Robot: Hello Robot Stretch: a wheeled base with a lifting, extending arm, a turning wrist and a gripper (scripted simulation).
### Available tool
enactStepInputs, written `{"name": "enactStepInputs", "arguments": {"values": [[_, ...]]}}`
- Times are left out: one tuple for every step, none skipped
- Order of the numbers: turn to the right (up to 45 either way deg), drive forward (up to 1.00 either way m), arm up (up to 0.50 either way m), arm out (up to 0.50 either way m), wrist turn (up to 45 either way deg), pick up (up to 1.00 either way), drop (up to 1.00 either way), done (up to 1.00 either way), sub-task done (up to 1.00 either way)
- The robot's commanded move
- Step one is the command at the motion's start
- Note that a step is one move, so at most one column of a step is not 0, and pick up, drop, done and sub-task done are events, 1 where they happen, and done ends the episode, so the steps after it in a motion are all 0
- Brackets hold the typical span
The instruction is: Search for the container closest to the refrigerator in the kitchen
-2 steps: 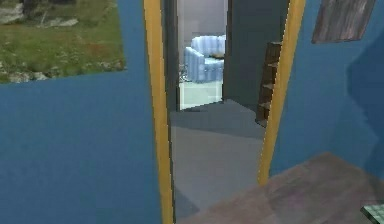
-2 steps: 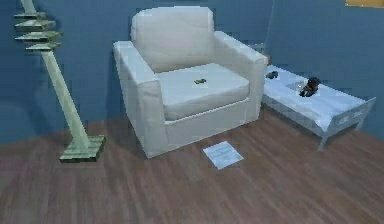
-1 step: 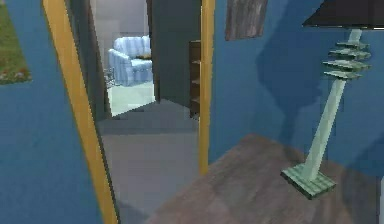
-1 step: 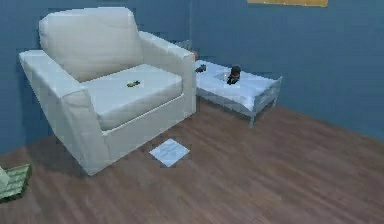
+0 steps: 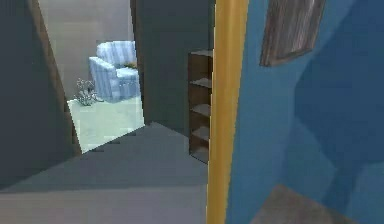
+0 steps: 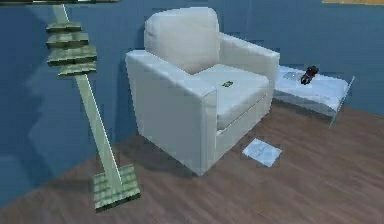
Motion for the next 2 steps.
{"name": "enactStepInputs", "arguments": {"values": [[-42.0,0.0,0.0,0.0,0.0,0.0,0.0,0.0,0.0],[0.0,1.0,0.0,0.0,0.0,0.0,0.0,0.0,0.0]]}}
